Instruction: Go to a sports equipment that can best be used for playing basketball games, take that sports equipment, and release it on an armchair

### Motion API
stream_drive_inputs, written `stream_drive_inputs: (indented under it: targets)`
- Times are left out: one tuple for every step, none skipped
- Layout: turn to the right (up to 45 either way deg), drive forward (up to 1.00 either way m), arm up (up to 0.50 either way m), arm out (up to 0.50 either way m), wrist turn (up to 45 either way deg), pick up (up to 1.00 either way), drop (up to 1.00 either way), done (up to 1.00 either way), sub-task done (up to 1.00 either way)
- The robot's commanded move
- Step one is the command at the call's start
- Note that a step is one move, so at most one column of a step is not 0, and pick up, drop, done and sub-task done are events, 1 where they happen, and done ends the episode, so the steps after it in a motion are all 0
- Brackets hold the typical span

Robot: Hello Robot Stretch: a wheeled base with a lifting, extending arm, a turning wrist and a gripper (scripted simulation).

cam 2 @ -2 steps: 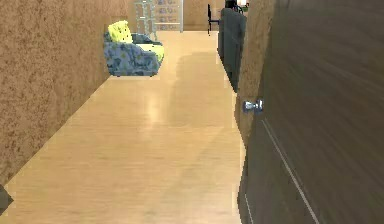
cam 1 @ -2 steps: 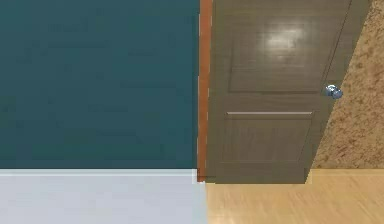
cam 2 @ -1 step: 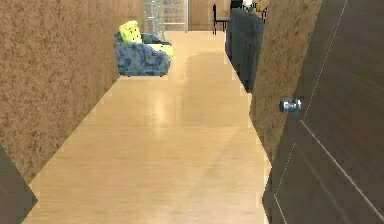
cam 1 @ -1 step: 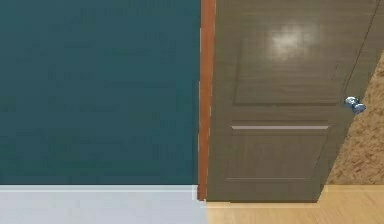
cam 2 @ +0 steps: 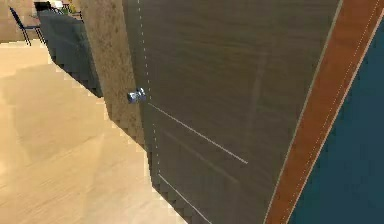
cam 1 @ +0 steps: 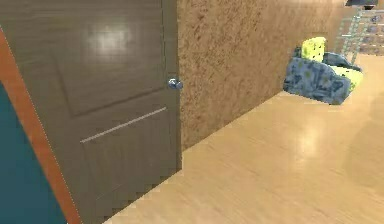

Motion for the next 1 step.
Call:
stream_drive_inputs:
  targets:
    - [45.0, 0.0, 0.0, 0.0, 0.0, 0.0, 0.0, 0.0, 0.0]
